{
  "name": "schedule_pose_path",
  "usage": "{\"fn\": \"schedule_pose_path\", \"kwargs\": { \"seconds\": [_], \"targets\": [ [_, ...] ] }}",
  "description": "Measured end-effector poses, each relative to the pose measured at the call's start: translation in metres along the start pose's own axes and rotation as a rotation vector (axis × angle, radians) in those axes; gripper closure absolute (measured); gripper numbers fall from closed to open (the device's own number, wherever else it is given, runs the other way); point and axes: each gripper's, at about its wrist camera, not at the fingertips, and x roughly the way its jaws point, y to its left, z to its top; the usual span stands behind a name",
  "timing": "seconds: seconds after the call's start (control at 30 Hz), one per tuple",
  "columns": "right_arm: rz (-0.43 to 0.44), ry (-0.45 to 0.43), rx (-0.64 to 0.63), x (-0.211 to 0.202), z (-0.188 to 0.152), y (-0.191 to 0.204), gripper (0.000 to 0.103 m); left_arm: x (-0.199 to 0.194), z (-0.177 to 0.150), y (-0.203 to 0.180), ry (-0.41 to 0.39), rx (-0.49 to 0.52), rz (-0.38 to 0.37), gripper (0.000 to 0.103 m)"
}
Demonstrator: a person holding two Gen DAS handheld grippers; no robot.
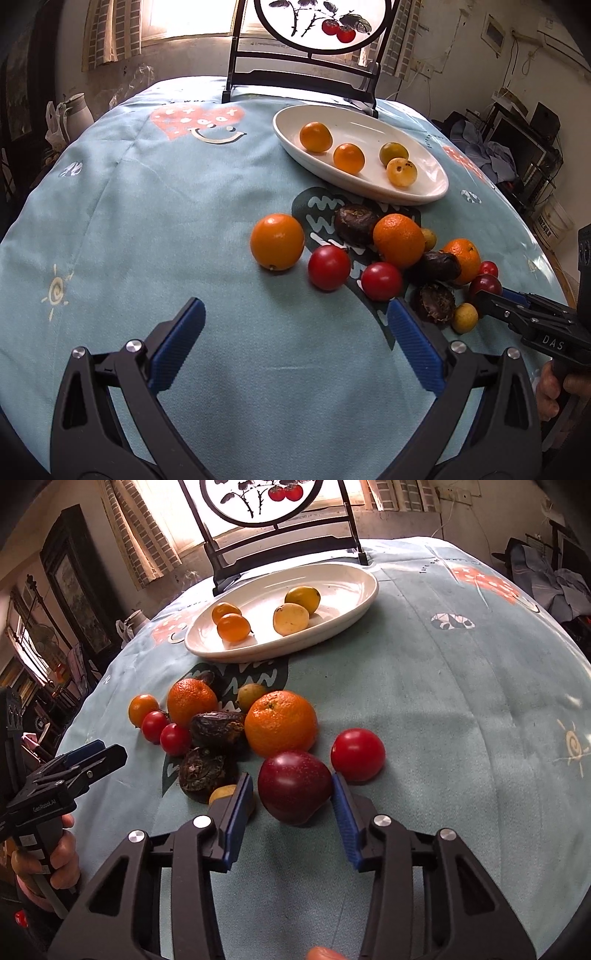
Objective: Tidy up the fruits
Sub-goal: 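Grasp the dark red plum with the right gripper while the left gripper grasps an orange, then carry the plum and orange onto the white plate and open both grippers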
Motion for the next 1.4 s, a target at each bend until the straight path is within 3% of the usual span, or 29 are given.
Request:
{"fn": "schedule_pose_path", "kwargs": {
  "seconds": [0.13,0.3,0.43,0.53,0.6,0.7,1.07,1.13,1.2,1.4],
  "targets": [
    [0.025,0.001,0.021,0.0,0.0,-0.006,0.064,0.001,0.0,0.001,0.005,-0.005,0.0,0.002],
    [0.143,-0.033,0.1,-0.006,-0.002,-0.022,0.064,0.006,0.002,0.01,0.021,-0.047,-0.011,0.002],
    [0.185,-0.04,0.132,-0.008,-0.003,-0.028,0.064,0.008,0.013,0.018,-0.003,-0.048,-0.01,0.007],
    [0.192,-0.032,0.144,-0.007,-0.003,-0.031,0.064,0.013,0.029,0.02,-0.017,-0.021,0.019,0.019],
    [0.196,-0.027,0.15,-0.006,-0.003,-0.031,0.064,0.022,0.038,0.023,0.002,-0.044,0.006,0.035],
    [0.197,-0.028,0.15,-0.006,-0.004,-0.032,0.064,0.035,0.043,0.025,0.036,-0.062,-0.012,0.05],
    [0.202,-0.016,0.155,-0.004,-0.004,-0.032,0.064,0.053,0.046,0.024,0.084,-0.102,-0.068,0.051],
    [0.203,-0.014,0.155,-0.003,-0.004,-0.033,0.064,0.053,0.046,0.023,0.08,-0.098,-0.072,0.054],
    [0.205,-0.012,0.155,-0.003,-0.005,-0.033,0.064,0.051,0.046,0.021,0.078,-0.096,-0.096,0.065],
    [0.205,-0.015,0.155,-0.003,-0.004,-0.032,0.064,0.047,0.041,0.021,0.058,-0.105,-0.074,0.065]
  ]
}}
